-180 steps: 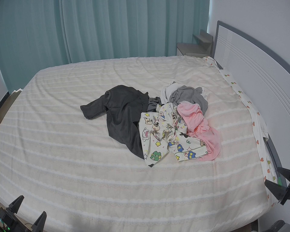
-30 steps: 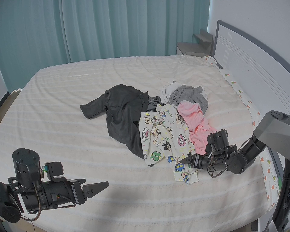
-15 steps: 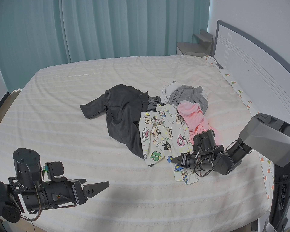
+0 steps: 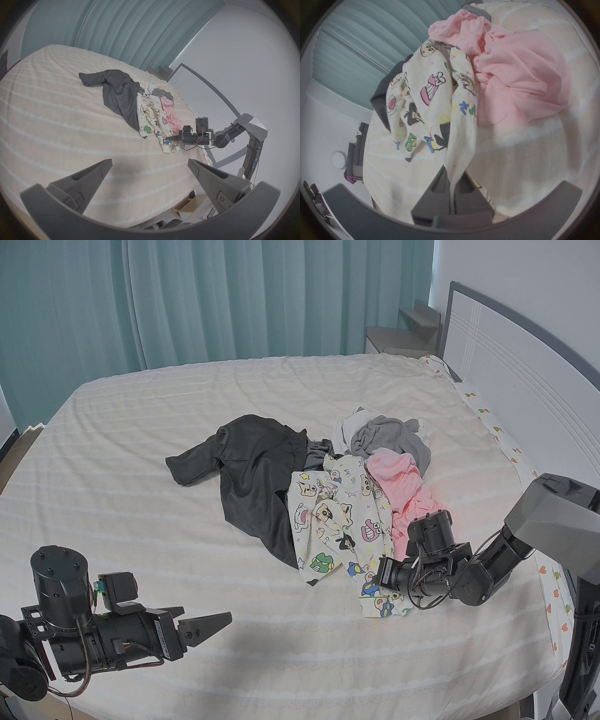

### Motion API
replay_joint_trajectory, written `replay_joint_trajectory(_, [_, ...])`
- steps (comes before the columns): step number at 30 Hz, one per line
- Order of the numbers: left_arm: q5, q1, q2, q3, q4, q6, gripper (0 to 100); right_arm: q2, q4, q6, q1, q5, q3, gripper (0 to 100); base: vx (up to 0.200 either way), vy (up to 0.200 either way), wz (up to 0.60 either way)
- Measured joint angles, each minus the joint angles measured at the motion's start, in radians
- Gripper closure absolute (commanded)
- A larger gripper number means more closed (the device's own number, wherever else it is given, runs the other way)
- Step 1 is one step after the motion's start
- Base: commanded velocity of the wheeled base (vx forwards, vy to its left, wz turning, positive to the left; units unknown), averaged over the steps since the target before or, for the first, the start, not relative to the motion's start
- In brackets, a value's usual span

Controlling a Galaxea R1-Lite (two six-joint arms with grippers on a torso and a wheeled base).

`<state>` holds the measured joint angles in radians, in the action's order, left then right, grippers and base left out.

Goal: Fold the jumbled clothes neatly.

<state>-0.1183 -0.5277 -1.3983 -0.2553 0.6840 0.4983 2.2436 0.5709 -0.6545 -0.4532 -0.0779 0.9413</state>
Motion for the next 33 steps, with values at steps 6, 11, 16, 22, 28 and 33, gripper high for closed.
replay_joint_trajectory(6, [0.014, -0.024, -0.025, -0.002, 0.034, 0.0, 0, -0.092, 0.079, -0.046, -0.001, -0.061, -0.066, 100, 0.0, 0.0, 0.0])
replay_joint_trajectory(11, [0.07, -0.048, -0.088, -0.008, 0.129, -0.001, 0, -0.202, 0.158, -0.084, -0.001, -0.13, -0.136, 100, 0.0, 0.0, 0.0])
replay_joint_trajectory(16, [0.114, -0.085, -0.191, -0.024, 0.24, -0.001, 0, -0.327, 0.199, -0.127, -0.01, -0.187, -0.177, 100, 0.0, 0.0, 0.0])
replay_joint_trajectory(22, [0.124, -0.107, -0.311, -0.11, 0.268, -0.072, 0, -0.431, 0.214, -0.154, -0.054, -0.211, -0.2, 100, 0.0, 0.0, 0.0])
replay_joint_trajectory(28, [0.128, -0.129, -0.431, -0.228, 0.276, -0.12, 0, -0.497, 0.226, -0.165, -0.092, -0.217, -0.151, 100, 0.0, 0.0, 0.0])
replay_joint_trajectory(33, [0.151, -0.143, -0.501, -0.311, 0.277, -0.128, 0, -0.517, 0.174, -0.169, -0.114, -0.214, -0.022, 100, 0.0, 0.0, 0.0])
